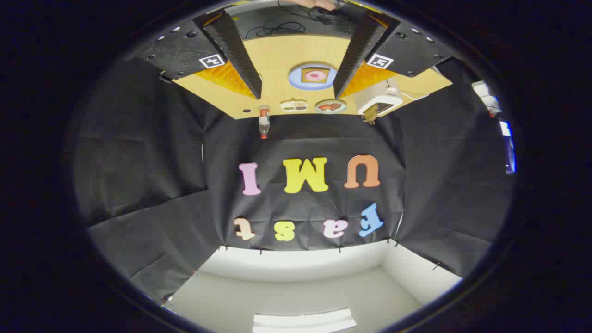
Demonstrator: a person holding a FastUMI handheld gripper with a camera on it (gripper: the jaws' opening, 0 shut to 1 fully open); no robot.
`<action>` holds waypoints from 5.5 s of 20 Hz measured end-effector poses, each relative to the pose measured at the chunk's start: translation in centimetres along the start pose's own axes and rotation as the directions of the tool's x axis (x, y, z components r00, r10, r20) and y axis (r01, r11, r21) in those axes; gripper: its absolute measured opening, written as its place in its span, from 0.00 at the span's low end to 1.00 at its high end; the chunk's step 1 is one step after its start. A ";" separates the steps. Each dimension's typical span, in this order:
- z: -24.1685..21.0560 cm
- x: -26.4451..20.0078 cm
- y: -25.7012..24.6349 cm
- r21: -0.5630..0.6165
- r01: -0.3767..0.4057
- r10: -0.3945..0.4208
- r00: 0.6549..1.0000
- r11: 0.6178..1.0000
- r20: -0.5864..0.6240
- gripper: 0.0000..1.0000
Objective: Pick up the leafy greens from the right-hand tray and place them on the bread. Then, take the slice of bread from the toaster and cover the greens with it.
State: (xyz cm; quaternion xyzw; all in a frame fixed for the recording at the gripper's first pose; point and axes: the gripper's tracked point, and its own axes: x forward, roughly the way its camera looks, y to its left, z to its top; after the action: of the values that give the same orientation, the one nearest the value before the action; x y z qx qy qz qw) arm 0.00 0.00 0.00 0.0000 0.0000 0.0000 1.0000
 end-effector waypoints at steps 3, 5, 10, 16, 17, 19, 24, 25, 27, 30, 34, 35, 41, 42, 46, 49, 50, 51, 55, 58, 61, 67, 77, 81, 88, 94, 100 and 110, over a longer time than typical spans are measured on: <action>-0.4 -0.1 -1.0 -0.013 0.018 -0.018 1.000 1.000 -0.006 0.95; 0.1 -0.3 -0.6 -0.041 0.018 -0.017 1.000 0.999 0.010 0.95; -0.9 0.6 1.9 -0.019 -0.010 0.010 1.000 1.000 -0.019 0.95; -1.1 2.1 2.2 -0.101 0.044 -0.042 0.999 0.994 0.018 0.95; -1.5 2.5 2.5 -0.098 0.036 -0.035 0.999 0.995 0.017 0.95; -1.8 3.5 1.6 -0.081 0.045 -0.044 0.999 0.996 0.012 0.95; -1.8 8.4 -2.3 -0.090 0.089 -0.088 0.996 0.992 0.015 0.95; -1.8 10.0 -3.7 -0.104 0.110 -0.109 0.994 0.988 0.015 0.95; -2.2 13.5 -6.9 -0.119 0.160 -0.160 0.987 0.980 0.004 0.95; -3.5 19.0 -11.3 -0.123 0.205 -0.212 0.976 0.971 -0.047 0.95; -5.9 25.7 -16.2 -0.108 0.241 -0.254 0.959 0.964 -0.125 0.95; -7.1 27.3 -17.4 -0.124 0.246 -0.264 0.952 0.961 -0.158 0.95; -13.9 34.3 -24.0 -0.213 0.284 -0.343 0.876 0.935 -0.339 0.95; -15.1 34.8 -25.1 -0.213 0.297 -0.358 0.859 0.931 -0.367 0.95; -20.5 36.2 -27.8 -0.178 0.319 -0.365 0.781 0.931 -0.508 0.96; -23.0 37.4 -28.9 -0.139 0.340 -0.357 0.747 0.930 -0.561 0.95; -23.3 37.8 -28.9 -0.111 0.340 -0.341 0.754 0.934 -0.562 0.96; -23.3 37.6 -28.7 -0.086 0.327 -0.315 0.760 0.941 -0.569 0.96; -23.5 38.6 -27.3 -0.042 0.286 -0.255 0.770 0.957 -0.584 0.66; -22.9 38.4 -26.7 -0.048 0.290 -0.264 0.773 0.956 -0.576 0.28; -22.0 37.9 -25.9 -0.026 0.280 -0.246 0.790 0.960 -0.562 0.08; -18.1 36.0 -23.7 -0.058 0.258 -0.252 0.828 0.964 -0.501 0.00; -8.3 31.9 -15.1 -0.094 0.182 -0.204 0.913 0.979 -0.353 0.00; -6.7 31.1 -11.4 -0.096 0.140 -0.164 0.929 0.986 -0.331 0.00; -7.8 31.3 -3.2 -0.090 0.063 -0.090 0.936 0.994 -0.341 0.00; -9.4 32.0 6.1 -0.003 -0.025 0.022 0.930 1.000 -0.366 0.00; -11.8 32.0 14.5 0.168 -0.121 0.183 0.888 0.978 -0.422 0.00; -20.1 36.5 6.0 0.109 0.055 0.009 0.857 0.992 -0.515 0.00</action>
State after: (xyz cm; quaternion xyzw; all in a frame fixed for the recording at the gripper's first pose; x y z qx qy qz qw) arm 36.50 5.96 -20.15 0.0601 0.2669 -0.0121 0.9618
